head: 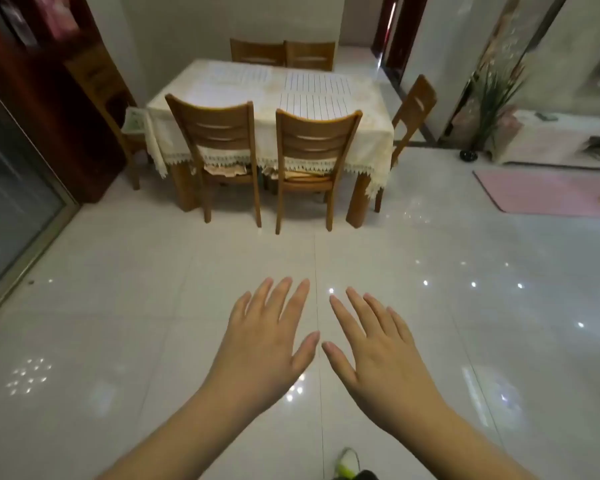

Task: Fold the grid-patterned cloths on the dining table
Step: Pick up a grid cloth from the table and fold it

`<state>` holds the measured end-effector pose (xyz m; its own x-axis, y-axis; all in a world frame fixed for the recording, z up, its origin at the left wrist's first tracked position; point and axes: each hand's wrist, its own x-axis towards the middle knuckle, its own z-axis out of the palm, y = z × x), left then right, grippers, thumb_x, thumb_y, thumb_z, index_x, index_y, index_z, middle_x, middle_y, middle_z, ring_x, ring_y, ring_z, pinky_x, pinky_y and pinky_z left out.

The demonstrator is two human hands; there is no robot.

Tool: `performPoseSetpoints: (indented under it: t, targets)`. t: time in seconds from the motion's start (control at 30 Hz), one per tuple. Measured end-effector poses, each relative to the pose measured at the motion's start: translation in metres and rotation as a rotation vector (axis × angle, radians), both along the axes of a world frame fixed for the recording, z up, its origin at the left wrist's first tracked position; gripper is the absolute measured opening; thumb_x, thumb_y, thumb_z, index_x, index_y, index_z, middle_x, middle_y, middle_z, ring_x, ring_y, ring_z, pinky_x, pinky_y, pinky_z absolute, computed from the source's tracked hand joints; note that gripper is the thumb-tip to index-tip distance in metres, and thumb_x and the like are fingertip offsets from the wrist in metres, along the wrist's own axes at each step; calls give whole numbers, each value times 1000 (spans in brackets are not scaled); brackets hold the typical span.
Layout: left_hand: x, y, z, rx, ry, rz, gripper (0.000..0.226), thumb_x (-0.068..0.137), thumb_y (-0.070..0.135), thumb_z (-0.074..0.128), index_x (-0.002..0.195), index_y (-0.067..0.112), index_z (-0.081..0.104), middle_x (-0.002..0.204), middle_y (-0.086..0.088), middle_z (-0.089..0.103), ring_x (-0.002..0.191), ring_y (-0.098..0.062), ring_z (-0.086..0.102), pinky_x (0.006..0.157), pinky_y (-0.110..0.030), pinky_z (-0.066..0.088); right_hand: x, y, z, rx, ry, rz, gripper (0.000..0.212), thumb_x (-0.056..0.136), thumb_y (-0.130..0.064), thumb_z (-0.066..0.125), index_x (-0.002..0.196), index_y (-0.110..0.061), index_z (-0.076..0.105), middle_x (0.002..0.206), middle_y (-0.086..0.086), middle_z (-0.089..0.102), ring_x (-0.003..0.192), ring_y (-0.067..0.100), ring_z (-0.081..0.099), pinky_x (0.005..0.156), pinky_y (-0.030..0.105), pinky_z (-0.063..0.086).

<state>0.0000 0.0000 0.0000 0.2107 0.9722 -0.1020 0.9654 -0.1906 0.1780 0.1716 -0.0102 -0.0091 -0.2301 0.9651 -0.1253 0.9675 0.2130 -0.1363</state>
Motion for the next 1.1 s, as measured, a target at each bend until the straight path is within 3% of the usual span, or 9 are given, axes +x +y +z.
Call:
performPoseSetpoints:
  t: [0.07, 0.1, 0.17, 0.27, 0.4, 0.57, 0.73, 0.97, 1.1]
  targets:
    - [11, 1, -17, -14, -18, -50, 75, 84, 68, -7, 150, 35, -15, 163, 6, -6, 149, -19, -6, 116, -38, -5, 15, 3, -13, -51, 22, 15, 71, 84, -66, -9, 149, -38, -13, 162, -8, -5, 150, 16, -2, 113, 32, -11]
    - [15, 3, -28, -35, 0, -51, 74, 85, 66, -6, 152, 35, -10, 163, 6, -2, 150, -20, -2, 117, -39, -2, 23, 7, -19, -54, 0, 10, 72, 84, -66, -8, 151, -38, -8, 163, -8, 0, 150, 17, 3, 114, 32, -8]
    - [24, 9, -40, -64, 21, -53, 68, 91, 61, 8, 152, 32, 18, 159, 5, 23, 146, -24, 23, 116, -44, 22, 40, 17, -31, -72, -41, 6, 69, 91, -64, 6, 152, -35, 21, 158, -4, 28, 143, 20, 32, 112, 34, 12]
    - [39, 25, -58, -38, 2, -54, 55, 89, 51, 34, 127, 22, 61, 127, 0, 64, 114, -22, 63, 86, -39, 54, 64, 34, -45, -152, -116, 38, 57, 94, -57, 29, 137, -27, 52, 136, -1, 59, 120, 21, 60, 100, 35, 33]
    - [61, 58, -76, -73, 34, -19, 55, 87, 51, 37, 123, 20, 64, 121, -2, 67, 110, -24, 65, 83, -41, 56, 93, 68, -57, -186, -75, 26, 57, 95, -57, 27, 134, -27, 55, 135, 0, 60, 118, 21, 61, 100, 37, 40]
    - [96, 102, -77, -110, 81, 17, 56, 89, 51, 34, 126, 20, 62, 123, -2, 66, 112, -22, 64, 89, -43, 54, 109, 122, -60, -246, 81, 95, 87, 75, -65, -15, 153, -35, 9, 162, -8, 10, 147, 13, 14, 119, 32, 7]
    - [115, 141, -73, -78, 45, 66, 53, 89, 50, 33, 122, 22, 64, 117, 4, 68, 106, -16, 65, 90, -39, 51, 115, 167, -65, -177, 132, 65, 101, 73, -70, -28, 152, -31, 23, 158, -4, 27, 143, 17, 27, 117, 34, 17]
    - [90, 202, -79, -62, 20, 91, 48, 86, 49, 38, 111, 22, 69, 105, 4, 71, 95, -17, 68, 80, -37, 55, 93, 241, -60, -206, 80, 178, 87, 74, -55, -16, 152, -34, 18, 160, -8, 17, 145, 13, 17, 118, 32, 9]
    - [61, 251, -89, -14, 20, 110, 48, 84, 48, 40, 108, 21, 71, 105, 2, 71, 95, -19, 68, 79, -38, 55, 63, 288, -68, -204, 87, 151, 85, 78, -57, -10, 151, -31, 25, 157, -6, 27, 143, 14, 27, 116, 31, 16]
